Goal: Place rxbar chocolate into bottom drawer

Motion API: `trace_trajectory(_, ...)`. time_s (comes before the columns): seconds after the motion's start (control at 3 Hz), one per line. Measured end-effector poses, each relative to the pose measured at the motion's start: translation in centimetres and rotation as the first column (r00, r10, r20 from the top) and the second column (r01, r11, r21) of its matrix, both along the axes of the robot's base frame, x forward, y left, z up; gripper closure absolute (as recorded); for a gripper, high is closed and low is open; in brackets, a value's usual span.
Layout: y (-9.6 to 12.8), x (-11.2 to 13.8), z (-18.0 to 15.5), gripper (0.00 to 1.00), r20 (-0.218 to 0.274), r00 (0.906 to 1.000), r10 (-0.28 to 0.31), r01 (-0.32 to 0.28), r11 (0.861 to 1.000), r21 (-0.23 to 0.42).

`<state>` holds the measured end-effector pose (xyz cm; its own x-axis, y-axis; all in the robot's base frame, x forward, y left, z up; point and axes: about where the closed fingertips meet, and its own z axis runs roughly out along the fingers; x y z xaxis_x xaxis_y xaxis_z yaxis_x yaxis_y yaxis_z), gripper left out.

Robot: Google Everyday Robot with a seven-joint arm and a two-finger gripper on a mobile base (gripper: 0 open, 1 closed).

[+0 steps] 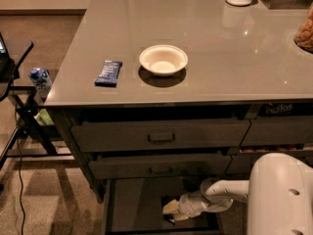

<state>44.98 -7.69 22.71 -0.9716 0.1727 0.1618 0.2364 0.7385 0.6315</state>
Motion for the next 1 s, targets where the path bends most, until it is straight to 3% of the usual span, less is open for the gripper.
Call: trace_trajectory(1.0, 1.7, 2.0, -4.4, 1.00, -0.004, 0.9999, -0.012, 0.012, 1.000, 0.013)
